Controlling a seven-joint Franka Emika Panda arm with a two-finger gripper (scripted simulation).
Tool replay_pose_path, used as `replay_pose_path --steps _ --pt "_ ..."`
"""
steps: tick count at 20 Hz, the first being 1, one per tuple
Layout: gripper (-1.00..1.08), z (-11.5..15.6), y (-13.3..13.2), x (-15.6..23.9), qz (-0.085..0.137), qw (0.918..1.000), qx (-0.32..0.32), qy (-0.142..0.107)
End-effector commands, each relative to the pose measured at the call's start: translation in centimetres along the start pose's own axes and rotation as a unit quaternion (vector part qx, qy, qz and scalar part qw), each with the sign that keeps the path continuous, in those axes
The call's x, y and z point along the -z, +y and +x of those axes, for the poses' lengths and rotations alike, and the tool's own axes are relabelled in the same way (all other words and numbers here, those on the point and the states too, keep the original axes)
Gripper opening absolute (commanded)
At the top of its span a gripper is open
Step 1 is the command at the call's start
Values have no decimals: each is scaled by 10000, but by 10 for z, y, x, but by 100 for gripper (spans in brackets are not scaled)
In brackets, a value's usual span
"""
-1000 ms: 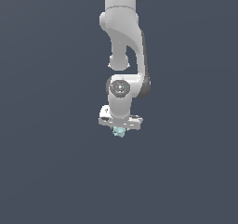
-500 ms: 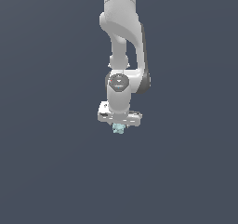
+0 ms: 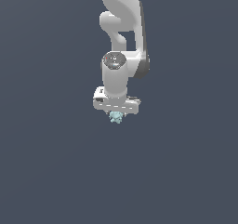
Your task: Pick up the object and move it to a goal position.
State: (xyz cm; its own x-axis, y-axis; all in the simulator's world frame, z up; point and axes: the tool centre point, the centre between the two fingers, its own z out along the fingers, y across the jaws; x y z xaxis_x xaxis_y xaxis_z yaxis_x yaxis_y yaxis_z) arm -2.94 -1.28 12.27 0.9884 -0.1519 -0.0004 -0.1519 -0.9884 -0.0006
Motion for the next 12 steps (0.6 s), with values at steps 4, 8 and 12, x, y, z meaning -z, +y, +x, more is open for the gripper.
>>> replay_pose_path --steps 4,8,12 --pt "-100 -19 13 48 1 10000 -1 4" --pt "-100 -33 23 83 3 10000 -3 3" --pt "-100 -44 31 114 3 10000 -3 3"
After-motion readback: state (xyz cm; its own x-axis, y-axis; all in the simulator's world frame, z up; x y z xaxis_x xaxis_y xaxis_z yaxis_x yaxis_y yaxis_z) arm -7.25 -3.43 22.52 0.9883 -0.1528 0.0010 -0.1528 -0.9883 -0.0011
